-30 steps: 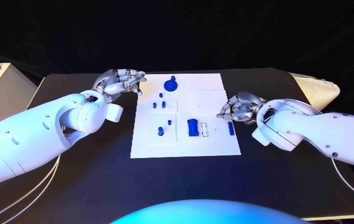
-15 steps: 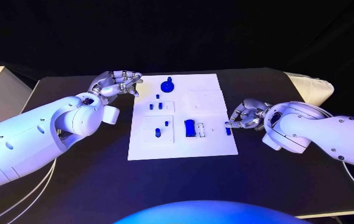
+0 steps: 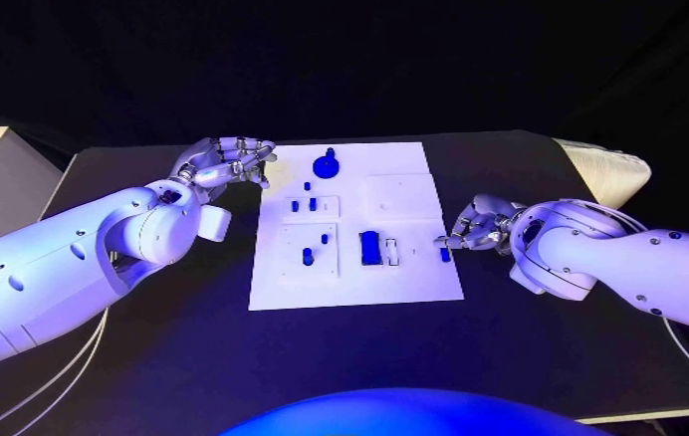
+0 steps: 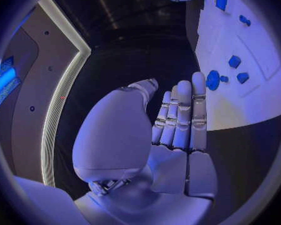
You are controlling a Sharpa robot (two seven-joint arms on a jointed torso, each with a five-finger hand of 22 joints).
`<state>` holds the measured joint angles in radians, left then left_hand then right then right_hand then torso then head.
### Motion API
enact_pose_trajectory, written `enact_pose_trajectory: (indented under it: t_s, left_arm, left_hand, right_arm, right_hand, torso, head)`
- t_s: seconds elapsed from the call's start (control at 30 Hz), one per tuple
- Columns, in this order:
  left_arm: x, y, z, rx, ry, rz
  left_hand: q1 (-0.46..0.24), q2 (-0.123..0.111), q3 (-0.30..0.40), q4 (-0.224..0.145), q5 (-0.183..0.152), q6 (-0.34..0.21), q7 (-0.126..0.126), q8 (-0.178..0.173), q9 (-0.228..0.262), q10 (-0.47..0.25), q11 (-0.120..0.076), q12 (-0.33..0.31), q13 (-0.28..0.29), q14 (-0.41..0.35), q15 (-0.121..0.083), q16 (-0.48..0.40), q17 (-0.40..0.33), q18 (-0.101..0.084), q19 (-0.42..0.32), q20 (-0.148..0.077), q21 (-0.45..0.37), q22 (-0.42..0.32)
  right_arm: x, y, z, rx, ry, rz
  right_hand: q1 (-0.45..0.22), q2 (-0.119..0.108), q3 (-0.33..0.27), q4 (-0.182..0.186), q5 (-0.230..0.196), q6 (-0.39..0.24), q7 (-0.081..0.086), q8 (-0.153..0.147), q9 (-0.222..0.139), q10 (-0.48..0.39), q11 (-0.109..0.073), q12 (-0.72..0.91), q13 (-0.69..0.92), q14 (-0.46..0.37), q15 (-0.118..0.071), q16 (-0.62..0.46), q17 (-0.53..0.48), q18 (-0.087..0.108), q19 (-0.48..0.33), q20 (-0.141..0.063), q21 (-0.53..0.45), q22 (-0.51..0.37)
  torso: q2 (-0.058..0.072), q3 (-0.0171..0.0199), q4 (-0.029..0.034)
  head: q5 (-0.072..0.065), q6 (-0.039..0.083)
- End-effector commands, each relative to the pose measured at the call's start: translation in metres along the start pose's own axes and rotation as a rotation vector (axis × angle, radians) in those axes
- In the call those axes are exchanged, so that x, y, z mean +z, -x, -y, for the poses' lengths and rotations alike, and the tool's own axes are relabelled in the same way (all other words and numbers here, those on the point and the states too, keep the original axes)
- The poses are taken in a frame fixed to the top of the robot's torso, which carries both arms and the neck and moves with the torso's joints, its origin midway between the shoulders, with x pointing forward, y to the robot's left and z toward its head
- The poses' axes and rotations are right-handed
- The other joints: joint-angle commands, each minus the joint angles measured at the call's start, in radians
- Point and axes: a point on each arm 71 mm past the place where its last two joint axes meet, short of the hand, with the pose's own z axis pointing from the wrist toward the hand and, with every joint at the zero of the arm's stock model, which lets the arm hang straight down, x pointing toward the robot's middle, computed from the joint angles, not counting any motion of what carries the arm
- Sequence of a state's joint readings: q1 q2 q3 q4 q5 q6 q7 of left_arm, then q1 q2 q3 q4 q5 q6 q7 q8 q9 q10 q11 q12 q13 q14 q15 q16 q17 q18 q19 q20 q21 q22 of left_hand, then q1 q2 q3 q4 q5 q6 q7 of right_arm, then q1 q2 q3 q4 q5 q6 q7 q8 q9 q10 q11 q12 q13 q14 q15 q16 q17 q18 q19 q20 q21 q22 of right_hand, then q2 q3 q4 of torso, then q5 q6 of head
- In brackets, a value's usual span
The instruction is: Assemble the parts on the task board
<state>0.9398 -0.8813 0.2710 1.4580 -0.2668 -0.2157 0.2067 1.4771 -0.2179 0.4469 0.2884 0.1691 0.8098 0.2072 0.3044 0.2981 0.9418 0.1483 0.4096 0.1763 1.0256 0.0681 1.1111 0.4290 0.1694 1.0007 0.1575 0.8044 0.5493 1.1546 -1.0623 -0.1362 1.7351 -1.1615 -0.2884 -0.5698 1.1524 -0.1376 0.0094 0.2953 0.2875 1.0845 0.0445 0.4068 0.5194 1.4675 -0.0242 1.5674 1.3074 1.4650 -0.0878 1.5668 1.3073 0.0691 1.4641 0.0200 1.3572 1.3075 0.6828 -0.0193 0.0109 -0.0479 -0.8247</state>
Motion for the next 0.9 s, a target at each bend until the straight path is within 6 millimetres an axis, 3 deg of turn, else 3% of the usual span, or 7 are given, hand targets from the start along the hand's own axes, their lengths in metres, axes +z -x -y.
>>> enact_pose_trajectory:
  t_s: [0.03, 0.3, 0.7, 0.9]
  left_arm:
    - [0.000, -0.002, 0.000, -0.008, -0.008, -0.020]
    - [-0.001, -0.001, 0.000, -0.008, -0.006, -0.021]
    - [-0.001, -0.002, -0.001, -0.009, -0.003, -0.024]
    - [-0.001, -0.001, -0.001, -0.009, -0.002, -0.024]
  left_hand:
    - [0.000, 0.010, -0.005, 0.000, 0.002, -0.005, 0.015, 0.005, -0.001, -0.005, 0.000, 0.005, 0.001, -0.005, 0.002, -0.006, 0.001, 0.015, 0.001, 0.003, -0.004, -0.002]
    - [-0.001, 0.010, -0.006, 0.000, 0.002, -0.005, 0.016, 0.005, -0.001, -0.005, 0.000, 0.005, 0.001, -0.005, 0.002, -0.006, 0.001, 0.015, 0.001, 0.003, -0.005, -0.002]
    - [-0.001, 0.010, -0.006, 0.000, 0.002, -0.005, 0.016, 0.005, -0.001, -0.005, 0.000, 0.005, 0.001, -0.005, 0.002, -0.006, 0.001, 0.015, 0.001, 0.003, -0.005, -0.002]
    - [-0.001, 0.010, -0.006, 0.000, 0.002, -0.005, 0.016, 0.005, -0.001, -0.005, 0.000, 0.005, 0.001, -0.005, 0.002, -0.006, 0.001, 0.015, 0.001, 0.003, -0.005, -0.002]
  right_arm:
    - [0.001, 0.000, 0.003, -0.057, -0.031, 0.020]
    - [0.002, -0.001, 0.003, -0.109, -0.037, 0.037]
    - [0.006, -0.014, -0.001, -0.122, -0.030, 0.009]
    - [0.009, -0.020, -0.002, -0.122, -0.033, -0.003]
  right_hand:
    - [-0.010, 0.001, -0.014, 0.000, -0.006, 0.002, -0.004, 0.009, 0.007, 0.103, -0.007, 0.003, 0.263, 0.106, -0.006, 0.004, 0.264, -0.021, 0.058, -0.007, 0.002, 0.108]
    - [-0.012, 0.005, -0.052, 0.000, -0.017, 0.007, -0.012, 0.035, 0.040, 0.103, -0.014, 0.003, 0.263, 0.106, -0.012, 0.004, 0.264, -0.022, 0.060, -0.012, 0.006, 0.113]
    - [-0.007, 0.003, -0.062, 0.000, -0.025, 0.003, -0.014, 0.040, 0.051, 0.103, -0.015, 0.003, 0.263, 0.106, -0.013, 0.004, 0.264, -0.021, 0.059, -0.014, 0.002, 0.111]
    - [0.019, 0.018, -0.060, -0.001, -0.023, -0.009, -0.013, 0.045, 0.066, 0.103, -0.016, 0.003, 0.263, 0.106, -0.014, 0.004, 0.264, -0.021, 0.059, -0.015, -0.001, 0.110]
  torso:
    - [0.000, 0.0002, -0.0003]
    - [-0.001, 0.0006, -0.0014]
    - [0.000, 0.0002, -0.0003]
    - [0.000, -0.0013, 0.0005]
  head:
    - [0.001, -0.003]
    - [0.003, -0.006]
    - [0.006, -0.010]
    - [0.007, -0.012]
